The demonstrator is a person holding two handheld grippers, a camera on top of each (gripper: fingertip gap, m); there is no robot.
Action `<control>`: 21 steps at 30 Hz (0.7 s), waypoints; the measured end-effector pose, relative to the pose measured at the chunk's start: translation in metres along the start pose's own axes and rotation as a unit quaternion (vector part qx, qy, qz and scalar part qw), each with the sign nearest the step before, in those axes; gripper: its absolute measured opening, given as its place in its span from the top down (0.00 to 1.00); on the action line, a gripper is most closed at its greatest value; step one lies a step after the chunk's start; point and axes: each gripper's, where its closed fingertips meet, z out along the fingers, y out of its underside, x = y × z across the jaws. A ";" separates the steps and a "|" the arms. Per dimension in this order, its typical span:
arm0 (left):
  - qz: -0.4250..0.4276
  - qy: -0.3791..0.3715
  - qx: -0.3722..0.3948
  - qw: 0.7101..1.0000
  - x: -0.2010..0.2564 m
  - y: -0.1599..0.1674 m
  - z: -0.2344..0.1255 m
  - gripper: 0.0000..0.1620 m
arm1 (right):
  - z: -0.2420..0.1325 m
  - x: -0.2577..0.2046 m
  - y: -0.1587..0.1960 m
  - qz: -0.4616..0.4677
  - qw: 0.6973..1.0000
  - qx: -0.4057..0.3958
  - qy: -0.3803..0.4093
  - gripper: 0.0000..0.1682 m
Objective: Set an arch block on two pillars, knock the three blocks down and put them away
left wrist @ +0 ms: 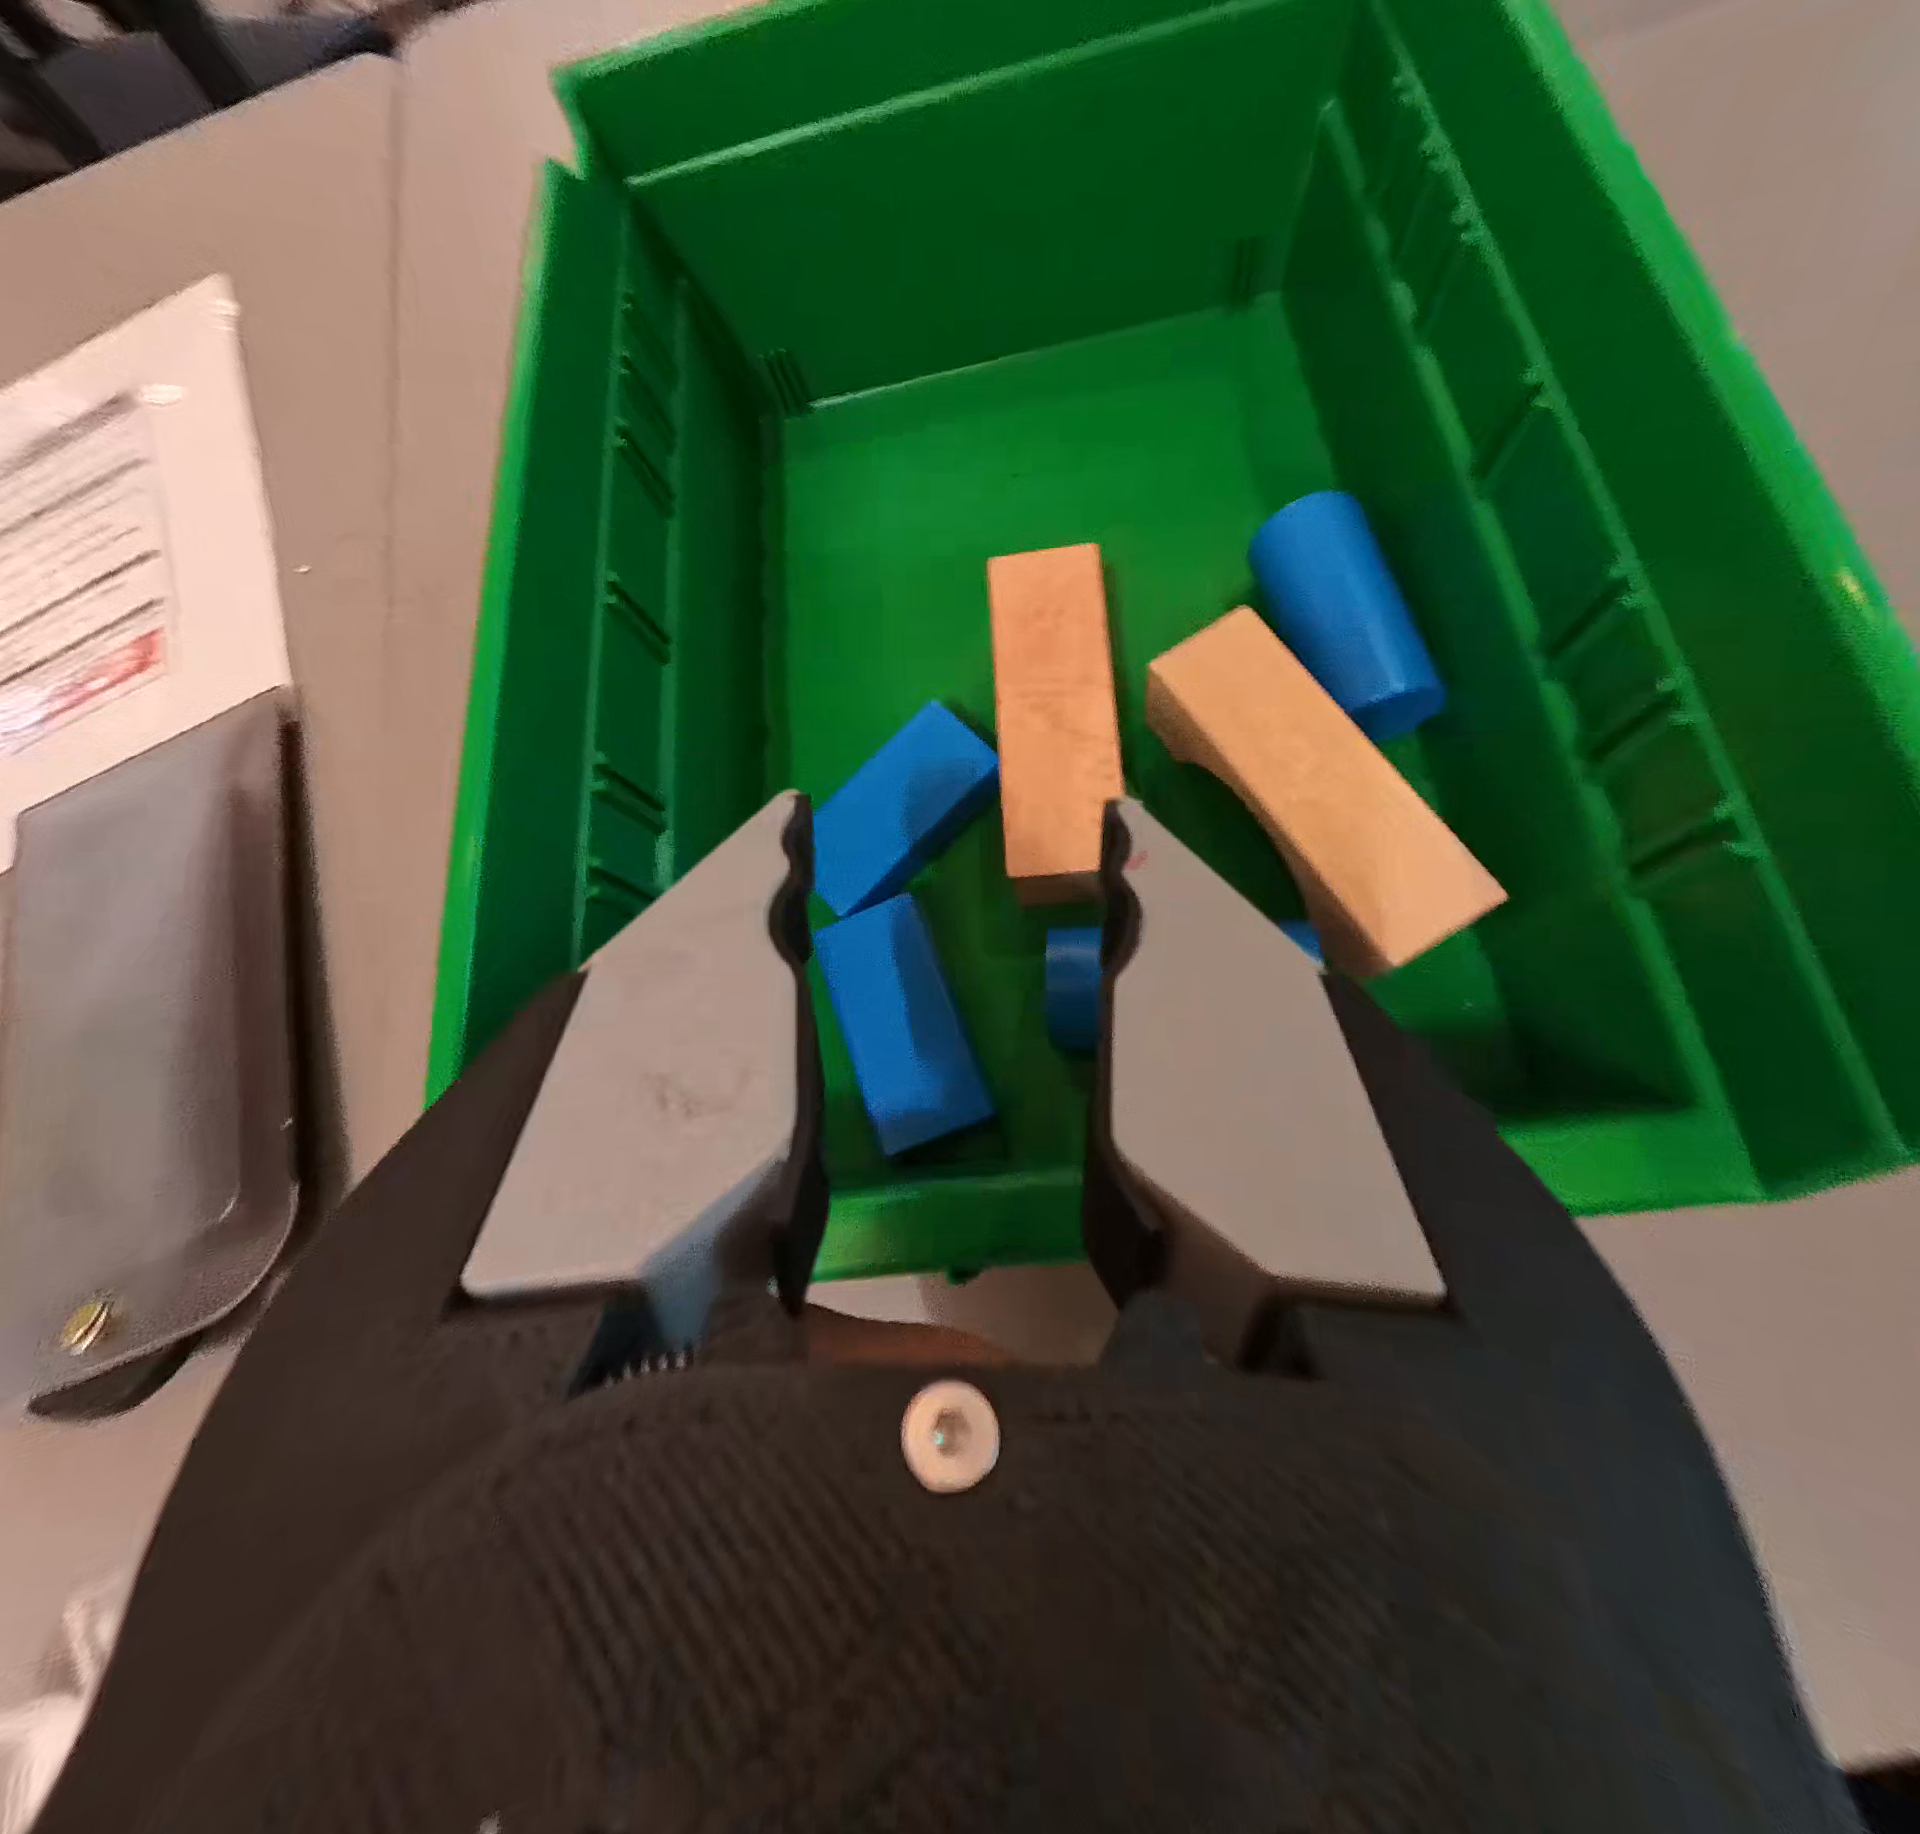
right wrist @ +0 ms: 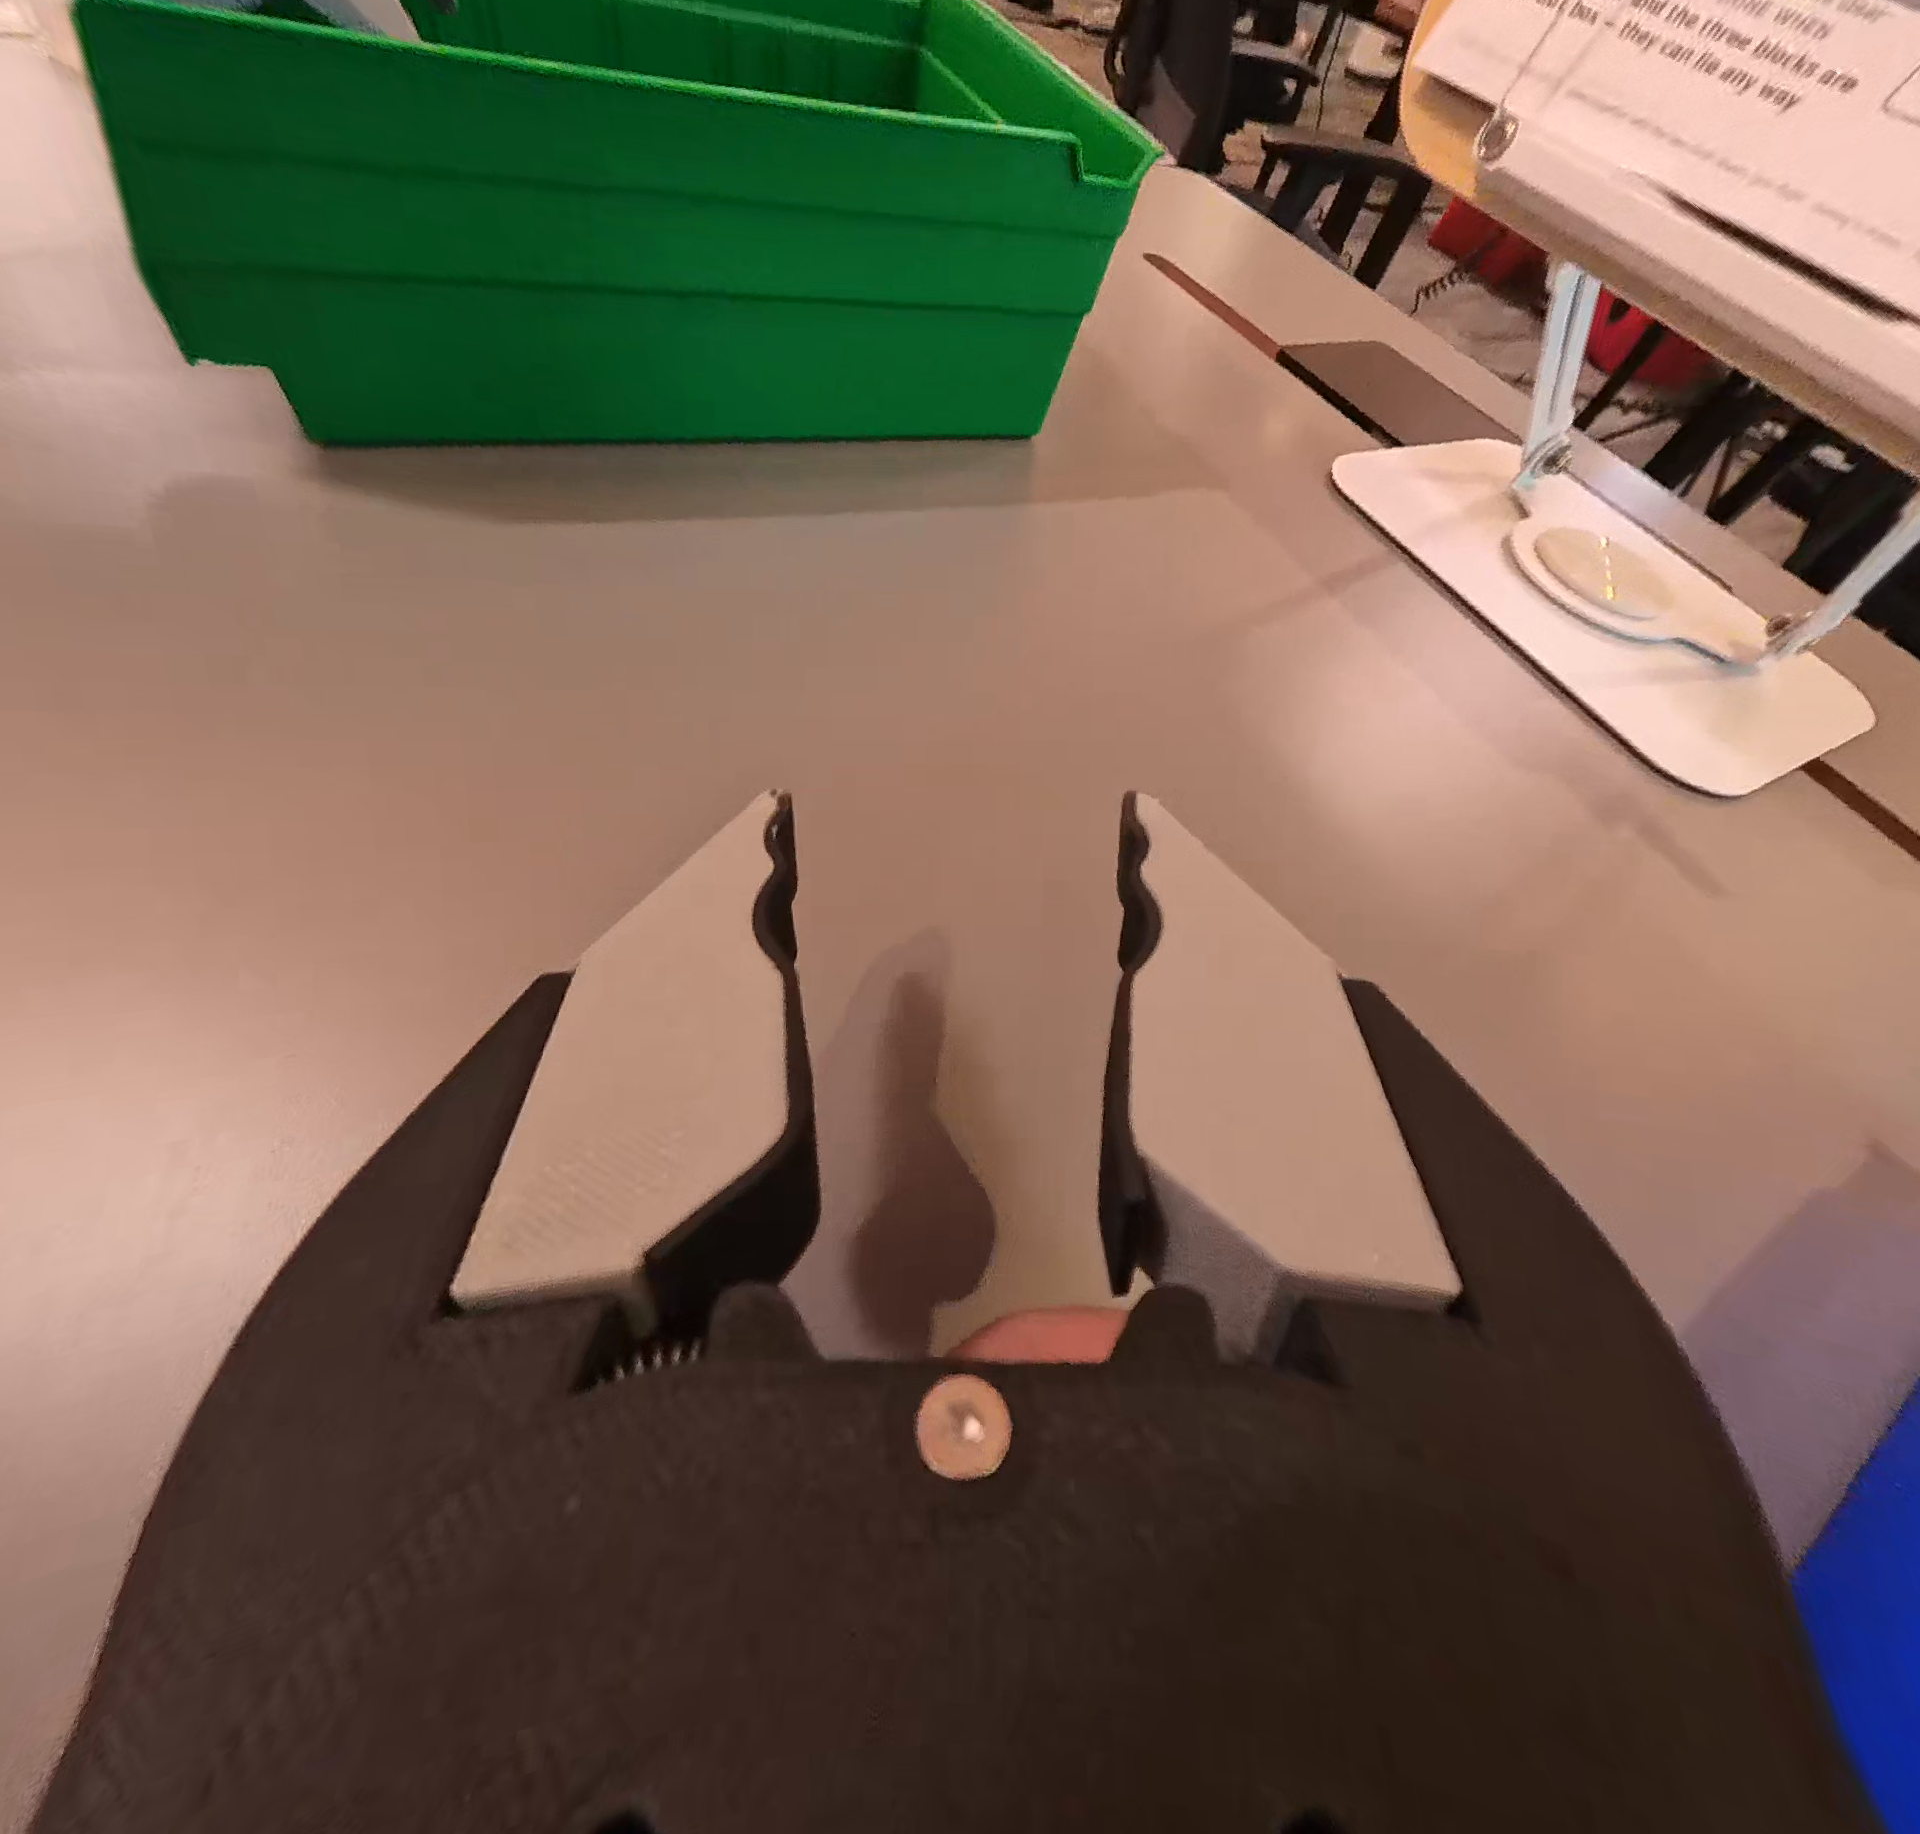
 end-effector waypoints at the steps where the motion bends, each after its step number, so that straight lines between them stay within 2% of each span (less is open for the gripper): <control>1: 0.010 0.038 -0.015 0.999 0.008 0.002 0.002 0.69 | -0.003 0.000 0.000 -0.005 1.000 0.004 0.002 0.65; 3: 0.024 0.109 -0.051 0.992 0.018 0.007 0.005 0.69 | -0.007 0.001 0.000 -0.021 1.000 0.007 0.011 0.65; 6: 0.007 0.133 -0.101 0.986 0.010 0.003 0.018 0.67 | -0.008 0.002 0.002 -0.035 0.999 0.002 0.022 0.65; 9: -0.014 0.170 -0.129 0.977 0.024 -0.003 0.033 0.67 | -0.008 -0.001 0.001 -0.030 0.999 0.004 0.018 0.65; 13: 0.030 0.097 -0.188 0.977 0.019 0.022 0.055 0.67 | -0.011 -0.001 -0.007 -0.047 0.998 0.019 0.032 0.65; 14: 0.032 0.086 -0.183 0.979 0.019 0.022 0.058 0.66 | -0.012 0.002 -0.009 -0.056 0.997 0.024 0.044 0.66; 15: 0.033 0.076 -0.174 0.981 0.018 0.021 0.059 0.71 | -0.012 0.005 -0.010 -0.063 0.996 0.027 0.054 0.66; 21: 0.064 0.022 -0.144 0.987 0.013 0.013 0.070 0.81 | -0.012 0.021 -0.003 -0.076 0.992 0.017 0.094 0.67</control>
